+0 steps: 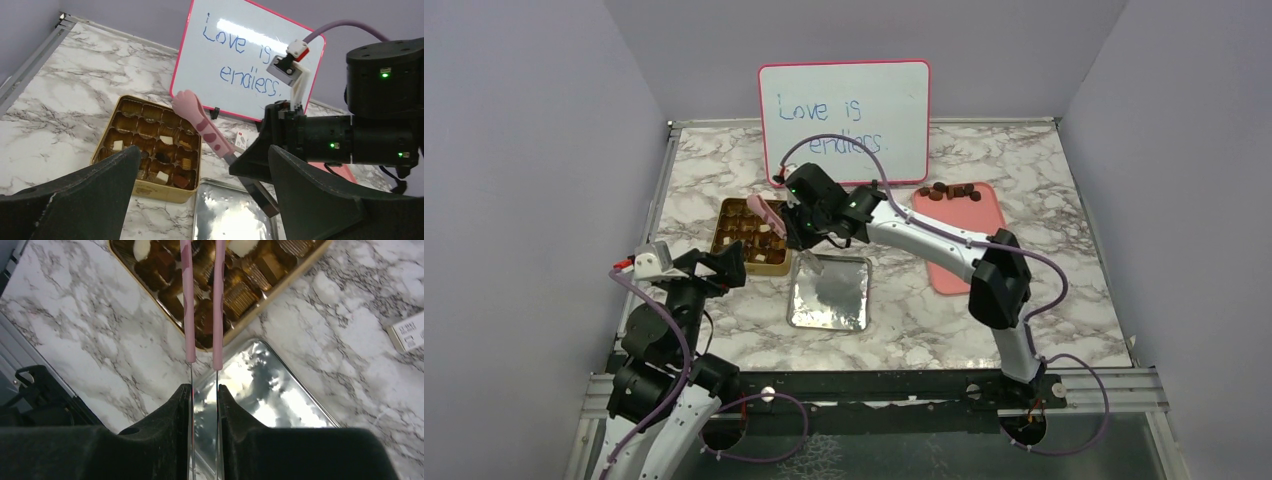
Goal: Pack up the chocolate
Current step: Place the fake chocolate in the packing box.
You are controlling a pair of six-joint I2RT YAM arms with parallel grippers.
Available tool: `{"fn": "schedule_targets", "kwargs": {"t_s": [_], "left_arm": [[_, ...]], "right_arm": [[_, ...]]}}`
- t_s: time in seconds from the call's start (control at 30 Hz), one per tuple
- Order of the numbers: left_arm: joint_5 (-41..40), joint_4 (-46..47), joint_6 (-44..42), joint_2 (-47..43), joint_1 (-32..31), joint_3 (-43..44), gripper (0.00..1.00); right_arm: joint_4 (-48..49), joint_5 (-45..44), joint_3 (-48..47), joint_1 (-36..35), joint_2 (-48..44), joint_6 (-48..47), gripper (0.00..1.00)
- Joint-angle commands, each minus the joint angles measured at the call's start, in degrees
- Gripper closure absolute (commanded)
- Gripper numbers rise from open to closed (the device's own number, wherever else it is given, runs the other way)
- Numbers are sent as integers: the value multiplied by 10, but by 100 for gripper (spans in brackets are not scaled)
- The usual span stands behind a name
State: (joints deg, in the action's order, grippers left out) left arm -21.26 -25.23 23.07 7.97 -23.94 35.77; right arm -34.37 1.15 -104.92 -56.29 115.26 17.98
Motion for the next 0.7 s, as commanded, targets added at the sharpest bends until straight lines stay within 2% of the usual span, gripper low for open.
{"fn": "schedule_targets", "kwargs": {"t_s": [0.0, 0.1, 0.17, 0.4, 0.67], "left_arm": [[-23, -6, 6, -13, 5, 22, 1], [-26, -10, 7, -15, 5, 24, 1], [-26, -12, 8, -16, 5, 24, 1], [-22, -12, 11, -15, 5, 24, 1], [-22, -12, 10, -13, 5, 23, 1]], "right_arm": [[-26, -8, -96, -17, 63, -4, 74], [-52, -8, -157, -26, 111, -9, 73], [-73, -39, -188, -32, 135, -17, 73], [-80, -63, -198, -35, 166, -24, 71], [-84, -42, -214, -35, 180, -45, 66]]}}
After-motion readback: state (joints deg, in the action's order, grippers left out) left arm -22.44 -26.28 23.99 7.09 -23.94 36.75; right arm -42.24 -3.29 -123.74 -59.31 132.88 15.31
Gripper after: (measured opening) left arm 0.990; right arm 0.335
